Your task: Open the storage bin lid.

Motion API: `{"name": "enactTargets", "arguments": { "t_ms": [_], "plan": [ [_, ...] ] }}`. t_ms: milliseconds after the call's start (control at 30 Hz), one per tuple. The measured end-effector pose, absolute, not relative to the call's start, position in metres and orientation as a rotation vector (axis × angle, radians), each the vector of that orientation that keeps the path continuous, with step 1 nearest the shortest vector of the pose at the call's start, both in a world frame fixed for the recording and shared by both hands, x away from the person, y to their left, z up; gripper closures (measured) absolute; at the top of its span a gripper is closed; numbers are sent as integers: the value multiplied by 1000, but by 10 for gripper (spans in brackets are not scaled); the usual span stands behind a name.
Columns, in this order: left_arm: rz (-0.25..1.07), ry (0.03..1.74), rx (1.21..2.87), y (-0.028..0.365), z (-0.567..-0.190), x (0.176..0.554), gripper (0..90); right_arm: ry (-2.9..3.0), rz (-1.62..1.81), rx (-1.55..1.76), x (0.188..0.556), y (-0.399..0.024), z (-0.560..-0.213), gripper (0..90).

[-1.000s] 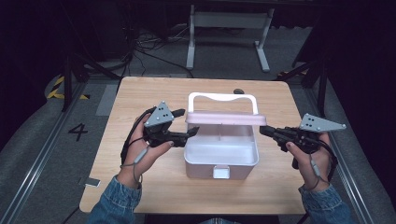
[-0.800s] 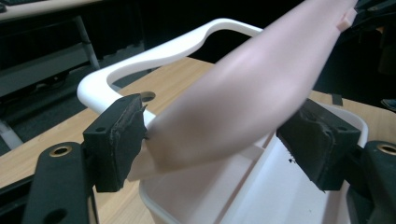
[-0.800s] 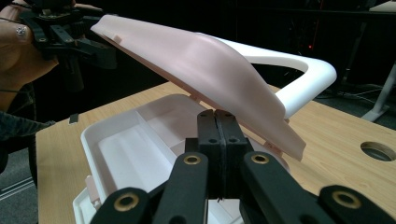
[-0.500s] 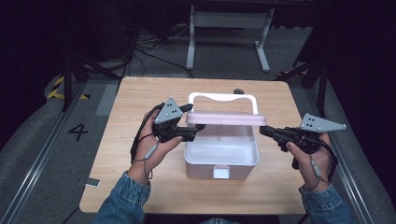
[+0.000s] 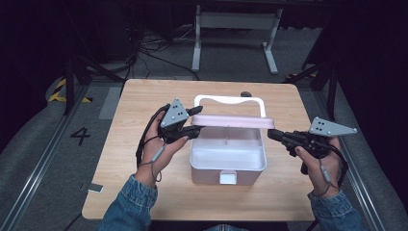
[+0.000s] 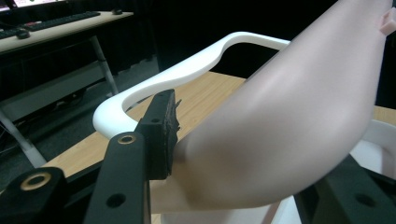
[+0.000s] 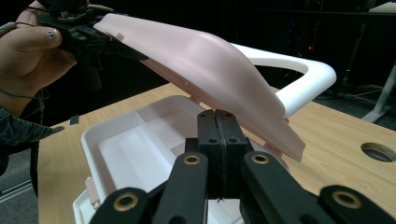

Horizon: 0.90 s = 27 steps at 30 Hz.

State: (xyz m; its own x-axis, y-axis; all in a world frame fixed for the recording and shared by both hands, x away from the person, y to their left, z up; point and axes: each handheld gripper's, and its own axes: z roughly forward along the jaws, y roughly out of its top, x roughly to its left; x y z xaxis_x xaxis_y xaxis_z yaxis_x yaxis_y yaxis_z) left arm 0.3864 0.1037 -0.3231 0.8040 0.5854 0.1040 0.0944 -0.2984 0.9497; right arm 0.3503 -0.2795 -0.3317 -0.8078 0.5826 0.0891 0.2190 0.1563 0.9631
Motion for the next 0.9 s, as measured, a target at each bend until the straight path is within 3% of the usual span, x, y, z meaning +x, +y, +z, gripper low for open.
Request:
{"name": "enactTargets", "arguments": {
  "t_ms": [433,900],
  "plan": [
    [444,540,1823,107,-316,405,591,2085,1657,812,334,-299,-329,893],
    [453,591,1827,105,-307,432,634,2040,1634,859,330,-317,-327,886]
  ]
}}
